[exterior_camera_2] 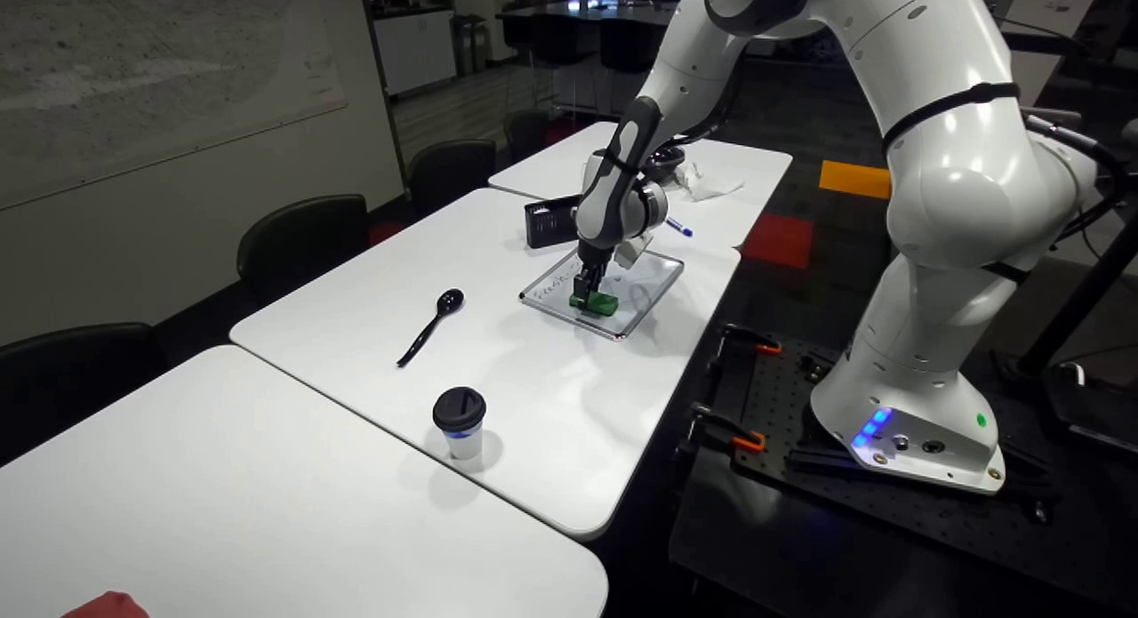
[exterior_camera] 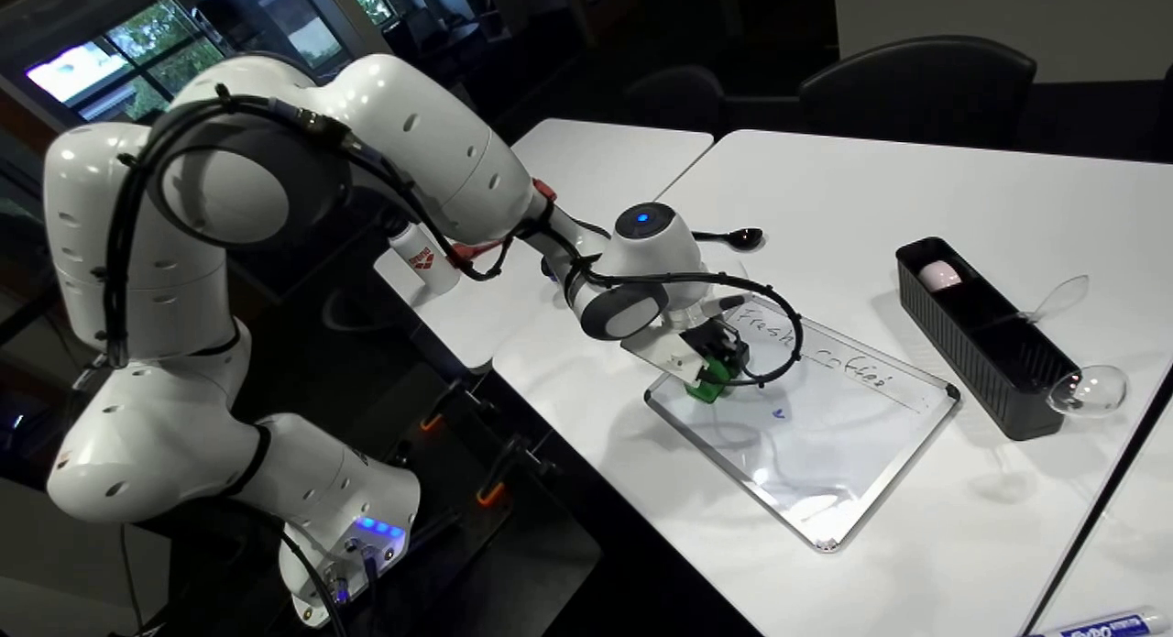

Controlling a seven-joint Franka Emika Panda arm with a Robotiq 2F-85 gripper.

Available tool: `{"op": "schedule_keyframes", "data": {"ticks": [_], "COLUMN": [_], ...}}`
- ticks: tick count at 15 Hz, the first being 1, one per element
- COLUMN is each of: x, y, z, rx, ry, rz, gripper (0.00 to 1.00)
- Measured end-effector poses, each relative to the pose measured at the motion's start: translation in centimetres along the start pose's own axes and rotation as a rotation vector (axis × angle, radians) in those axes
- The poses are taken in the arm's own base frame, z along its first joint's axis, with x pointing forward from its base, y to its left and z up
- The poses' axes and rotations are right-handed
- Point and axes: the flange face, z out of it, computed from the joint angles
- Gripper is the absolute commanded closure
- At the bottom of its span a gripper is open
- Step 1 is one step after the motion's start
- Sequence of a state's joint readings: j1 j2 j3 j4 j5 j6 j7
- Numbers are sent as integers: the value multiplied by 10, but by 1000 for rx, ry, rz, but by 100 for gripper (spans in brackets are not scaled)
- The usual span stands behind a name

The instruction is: Use the green eraser on the left to clean the whiteboard

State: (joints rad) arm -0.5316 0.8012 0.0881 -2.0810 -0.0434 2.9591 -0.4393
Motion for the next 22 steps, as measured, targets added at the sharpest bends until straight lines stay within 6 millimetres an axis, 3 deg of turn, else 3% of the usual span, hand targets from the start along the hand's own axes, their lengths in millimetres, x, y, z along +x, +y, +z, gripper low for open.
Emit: {"op": "schedule_keyframes", "data": {"ticks": [4, 9, 16, 22], "x": [-1, -6, -21, -21], "y": [-16, -4, 64, 119], "z": [0, -1, -3, -3], "rx": [17, 1, -40, -88], "ry": [-7, -10, 9, 42], "rz": [-39, -20, 96, 239], "gripper": [66, 66, 66, 66]}}
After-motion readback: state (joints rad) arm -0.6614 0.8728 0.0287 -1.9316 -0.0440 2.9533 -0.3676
